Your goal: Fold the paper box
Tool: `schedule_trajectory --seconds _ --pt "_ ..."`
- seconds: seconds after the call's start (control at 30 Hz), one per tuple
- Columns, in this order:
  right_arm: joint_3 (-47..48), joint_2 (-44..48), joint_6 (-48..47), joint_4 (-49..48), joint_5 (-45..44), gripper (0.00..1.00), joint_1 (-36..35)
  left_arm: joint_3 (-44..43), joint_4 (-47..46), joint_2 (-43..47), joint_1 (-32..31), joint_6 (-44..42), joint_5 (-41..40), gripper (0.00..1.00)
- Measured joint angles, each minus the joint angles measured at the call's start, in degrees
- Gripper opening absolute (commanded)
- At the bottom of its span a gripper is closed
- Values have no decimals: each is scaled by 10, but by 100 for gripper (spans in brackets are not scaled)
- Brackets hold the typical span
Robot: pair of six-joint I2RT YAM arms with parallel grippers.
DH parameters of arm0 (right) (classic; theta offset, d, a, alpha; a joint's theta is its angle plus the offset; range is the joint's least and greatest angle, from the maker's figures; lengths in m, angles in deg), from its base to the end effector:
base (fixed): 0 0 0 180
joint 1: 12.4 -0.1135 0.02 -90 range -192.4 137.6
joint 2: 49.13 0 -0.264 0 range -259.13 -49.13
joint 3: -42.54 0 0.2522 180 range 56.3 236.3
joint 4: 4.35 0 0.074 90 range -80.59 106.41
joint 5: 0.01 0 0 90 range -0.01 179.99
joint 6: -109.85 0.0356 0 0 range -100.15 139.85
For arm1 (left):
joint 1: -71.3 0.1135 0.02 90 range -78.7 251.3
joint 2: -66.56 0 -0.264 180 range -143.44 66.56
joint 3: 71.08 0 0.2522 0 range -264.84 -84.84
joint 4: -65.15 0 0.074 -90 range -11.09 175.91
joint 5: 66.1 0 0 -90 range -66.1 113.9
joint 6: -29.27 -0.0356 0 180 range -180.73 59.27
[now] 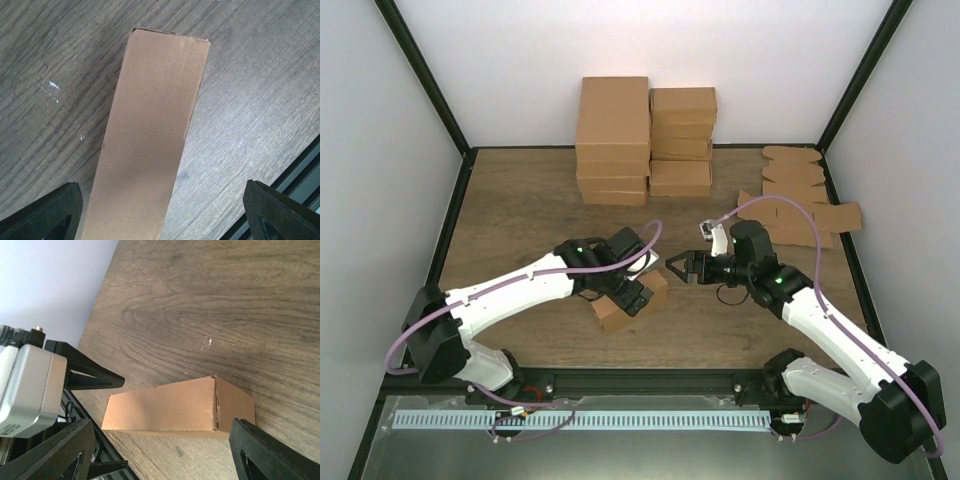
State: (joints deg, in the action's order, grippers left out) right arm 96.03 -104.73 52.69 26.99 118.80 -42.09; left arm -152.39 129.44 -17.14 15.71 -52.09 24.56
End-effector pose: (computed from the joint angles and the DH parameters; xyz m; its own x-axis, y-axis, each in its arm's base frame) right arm 0.1745 0.1192 0.2641 -0.8271 0.0754 -0.5570 -0.3984 0.6203 0.6757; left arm 0.1615 -0.2365 0.2647 -0.6374 0.6647 -0.3898 0.7402 0.6688 -0.0699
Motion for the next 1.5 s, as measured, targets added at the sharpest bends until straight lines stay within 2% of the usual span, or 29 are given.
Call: schedule_trajectory --seconds 0.1,0.37,0.53,0.93,1.13,1.43,1.5 --pt "-6 -1 0 0 0 77 0 2 2 -1 0 -3 -1 100" --pt "-6 -2 0 0 1 77 0 6 -14 -45 30 -17 -1 99" --pt "-18 -4 -3 -5 -2 77 0 11 -30 -70 47 -26 23 93" --pt "-30 -44 -6 -30 -19 78 0 21 -40 -84 47 -46 75 69" --pt "-13 -66 0 -2 -46 79 0 31 -44 -80 43 -48 69 58" --pt "65 -54 40 77 -99 82 0 31 -45 -13 19 -49 -12 58" --pt "94 -49 53 105 -104 88 0 31 -48 7 13 -49 -38 58"
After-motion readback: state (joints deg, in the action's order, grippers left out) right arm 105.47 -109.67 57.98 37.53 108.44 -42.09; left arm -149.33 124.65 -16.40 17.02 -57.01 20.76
